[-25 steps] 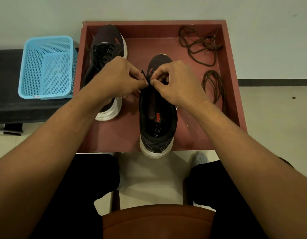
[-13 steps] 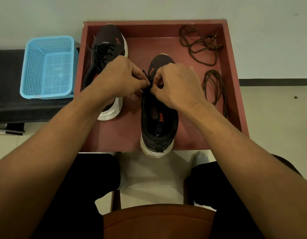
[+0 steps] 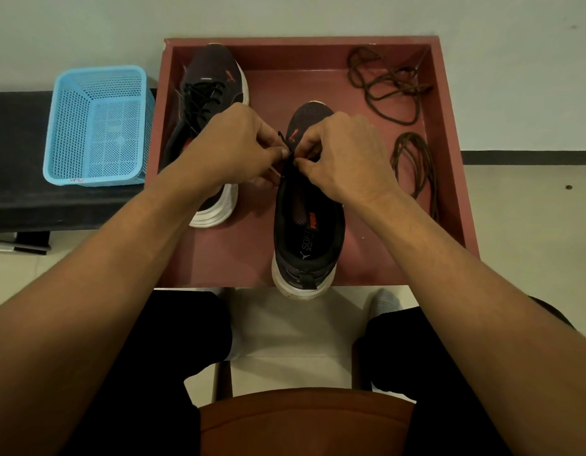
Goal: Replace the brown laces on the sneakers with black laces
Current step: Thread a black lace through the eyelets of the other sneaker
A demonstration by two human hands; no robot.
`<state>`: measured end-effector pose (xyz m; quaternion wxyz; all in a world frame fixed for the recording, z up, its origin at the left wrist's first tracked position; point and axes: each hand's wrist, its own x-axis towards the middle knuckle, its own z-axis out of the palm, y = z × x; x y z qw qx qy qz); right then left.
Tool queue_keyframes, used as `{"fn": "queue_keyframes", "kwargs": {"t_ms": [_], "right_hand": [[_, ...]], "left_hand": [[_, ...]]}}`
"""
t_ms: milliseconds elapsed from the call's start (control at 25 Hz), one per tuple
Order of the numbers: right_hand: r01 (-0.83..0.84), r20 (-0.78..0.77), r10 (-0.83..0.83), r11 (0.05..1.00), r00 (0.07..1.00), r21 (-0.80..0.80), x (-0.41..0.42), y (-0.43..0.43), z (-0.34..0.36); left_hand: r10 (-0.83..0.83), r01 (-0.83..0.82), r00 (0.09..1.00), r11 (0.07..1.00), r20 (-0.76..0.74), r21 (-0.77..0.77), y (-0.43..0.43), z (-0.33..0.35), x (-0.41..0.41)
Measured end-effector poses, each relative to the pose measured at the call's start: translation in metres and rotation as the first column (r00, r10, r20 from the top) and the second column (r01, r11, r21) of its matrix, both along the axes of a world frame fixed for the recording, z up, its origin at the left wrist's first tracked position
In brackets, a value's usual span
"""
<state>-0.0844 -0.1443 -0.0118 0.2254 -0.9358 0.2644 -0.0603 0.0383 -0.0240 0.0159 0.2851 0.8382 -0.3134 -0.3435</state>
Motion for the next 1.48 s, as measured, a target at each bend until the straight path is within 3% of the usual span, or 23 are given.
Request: {"fn": "queue_keyframes", "kwargs": {"t_ms": [240,360,520,680,800,1120,1240,1320,1400,1480], "right_hand": [[0.028,0.011,-0.028,0.998,1.0,0.057,0.001,-0.002,-0.001],[0.039,0.009,-0.04,0.996,0.999,0.078,0.001,-0.003,-0.001],[0.043,0.014,-0.045,0.99,0.999,0.131,-0.001,-0.008,0.0],[-0.002,0.005,0.001,0.99,1.0,0.138,-0.001,-0.008,-0.002],[-0.021,-0.005,0.022,0.987,1.0,0.162,-0.001,-0.012,-0.001],[-0.031,-0.015,0.034,0.986,0.999,0.165,0.0,-0.013,-0.001],[-0.044,-0.002,0.045,0.986,0.999,0.161,0.0,-0.013,-0.001],[-0.054,0.0,0.055,0.982,0.998,0.181,0.0,-0.014,-0.001],[-0.06,-0.004,0.062,0.979,0.998,0.195,-0.001,-0.015,0.0],[-0.061,-0.017,0.066,0.978,0.998,0.198,-0.001,-0.016,0.001]], "left_hand": [[-0.024,0.024,0.999,0.999,0.028,-0.024,0.001,0.0,0.005],[-0.121,0.125,0.986,0.992,0.112,-0.027,0.001,-0.003,0.008],[-0.347,0.375,0.848,0.927,0.401,0.009,-0.001,-0.004,0.01],[-0.392,0.375,0.741,0.915,0.545,0.148,0.001,0.003,0.013],[-0.491,0.347,0.698,0.869,0.521,0.352,0.006,0.006,0.016],[-0.362,0.34,0.775,0.93,0.519,0.141,-0.003,-0.005,0.009],[-0.345,0.326,0.789,0.936,0.507,0.13,-0.003,-0.002,0.01],[-0.397,0.32,0.774,0.917,0.493,0.237,0.0,-0.001,0.014],[-0.522,0.329,0.737,0.832,0.429,0.447,0.003,-0.002,0.013],[-0.583,0.345,0.713,0.775,0.39,0.53,0.005,-0.006,0.008]]}}
